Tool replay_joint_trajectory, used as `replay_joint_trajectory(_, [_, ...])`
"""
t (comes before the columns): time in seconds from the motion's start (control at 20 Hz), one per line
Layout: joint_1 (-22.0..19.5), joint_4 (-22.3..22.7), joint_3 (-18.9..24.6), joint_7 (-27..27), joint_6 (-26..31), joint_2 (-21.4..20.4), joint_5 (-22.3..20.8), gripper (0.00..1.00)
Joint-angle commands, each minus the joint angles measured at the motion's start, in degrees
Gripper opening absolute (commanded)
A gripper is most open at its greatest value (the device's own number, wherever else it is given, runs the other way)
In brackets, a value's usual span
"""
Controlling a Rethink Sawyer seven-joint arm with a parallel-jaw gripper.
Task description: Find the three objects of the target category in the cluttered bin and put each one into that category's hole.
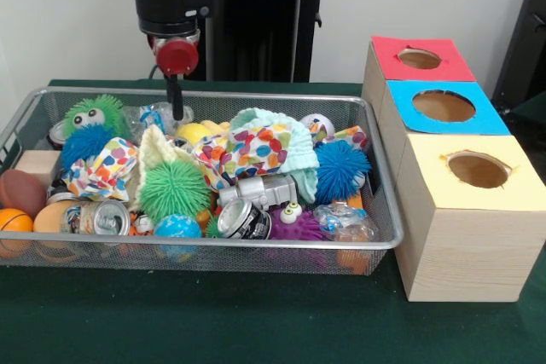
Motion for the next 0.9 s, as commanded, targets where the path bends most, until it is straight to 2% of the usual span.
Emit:
replay_joint_trajectory(0.05, [-0.43,-0.17,4.48,13.55,0.24,1.08,0.0,1.0])
replay_joint_trajectory(0.4, [-1.67,-0.85,4.68,12.34,0.64,1.66,-0.5,1.0])
replay_joint_trajectory(0.65, [-0.98,-2.01,2.4,9.88,4.9,-0.03,0.39,1.0])
replay_joint_trajectory(0.9, [-2.3,-4.02,2.3,8.05,5.9,1.22,-0.15,1.0])
